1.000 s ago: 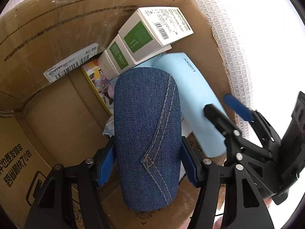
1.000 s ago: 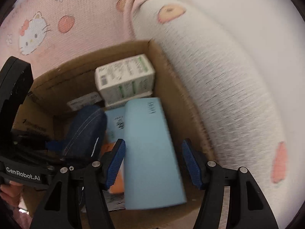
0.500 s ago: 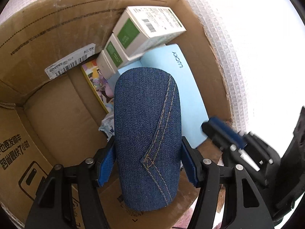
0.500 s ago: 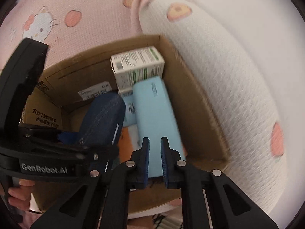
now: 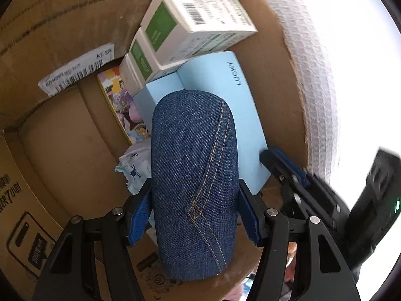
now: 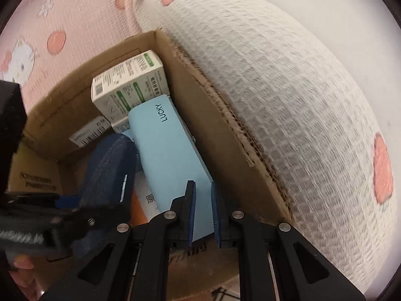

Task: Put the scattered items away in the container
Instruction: 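Open the right gripper to release the light blue box, then set the denim case beside the light blue box and open the left gripper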

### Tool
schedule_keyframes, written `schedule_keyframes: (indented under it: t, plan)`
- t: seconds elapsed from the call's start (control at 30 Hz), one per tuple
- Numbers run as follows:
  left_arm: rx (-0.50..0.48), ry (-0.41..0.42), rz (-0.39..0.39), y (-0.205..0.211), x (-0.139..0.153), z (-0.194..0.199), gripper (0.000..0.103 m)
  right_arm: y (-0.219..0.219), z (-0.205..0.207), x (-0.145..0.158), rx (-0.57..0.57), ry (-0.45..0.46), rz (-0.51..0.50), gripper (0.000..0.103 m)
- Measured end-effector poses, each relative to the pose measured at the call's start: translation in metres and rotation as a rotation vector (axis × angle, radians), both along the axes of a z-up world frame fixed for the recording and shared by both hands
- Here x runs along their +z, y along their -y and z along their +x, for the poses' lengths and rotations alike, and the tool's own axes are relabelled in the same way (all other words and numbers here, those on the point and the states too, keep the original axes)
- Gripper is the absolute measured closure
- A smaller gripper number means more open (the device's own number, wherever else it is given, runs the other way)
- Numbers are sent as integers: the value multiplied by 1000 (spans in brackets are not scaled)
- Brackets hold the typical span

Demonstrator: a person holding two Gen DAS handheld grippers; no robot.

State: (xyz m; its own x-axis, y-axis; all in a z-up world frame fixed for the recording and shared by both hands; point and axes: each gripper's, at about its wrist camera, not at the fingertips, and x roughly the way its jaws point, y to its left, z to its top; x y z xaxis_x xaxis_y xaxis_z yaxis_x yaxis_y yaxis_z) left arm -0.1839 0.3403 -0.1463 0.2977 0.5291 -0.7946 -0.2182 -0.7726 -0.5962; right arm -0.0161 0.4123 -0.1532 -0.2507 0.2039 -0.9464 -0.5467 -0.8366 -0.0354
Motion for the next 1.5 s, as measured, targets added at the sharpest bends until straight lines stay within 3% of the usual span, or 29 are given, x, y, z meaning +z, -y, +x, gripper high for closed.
schedule_keyframes:
  t: [0.23, 0.33, 0.43, 0.8, 0.9, 1.0, 1.13, 1.27, 1.43, 1.5]
  plan:
    - [94, 51, -20, -5, -2, -4, 36, 29, 19, 32, 47, -57, 25, 93]
    - [156, 91, 31, -3, -3, -5, 36, 44, 21, 47, 95, -113, 17, 93]
    - [257, 178, 110, 4, -11, -6, 36, 58, 17, 55, 149, -125, 71, 93]
    - [388, 227, 175, -3, -23, -15, 36, 80, 10, 42, 231, -135, 44, 93]
    - [368, 196, 153, -14, -21, -17, 36, 82, 5, 28, 230, -90, 53, 93]
    - [332, 106, 109, -25, -13, -18, 36, 75, 3, 11, 194, -49, 49, 93]
    - [284, 72, 139, -33, -6, -20, 36, 65, 4, 1, 142, -52, 35, 93]
    - [235, 25, 157, -36, 6, -23, 36, 66, 2, -8, 121, 33, 144, 93]
    - [195, -86, 89, -42, 16, -27, 45, 65, 1, -6, 99, 37, 120, 93]
    - [172, -130, 83, -47, 23, -26, 56, 65, 1, -4, 94, 36, 101, 93]
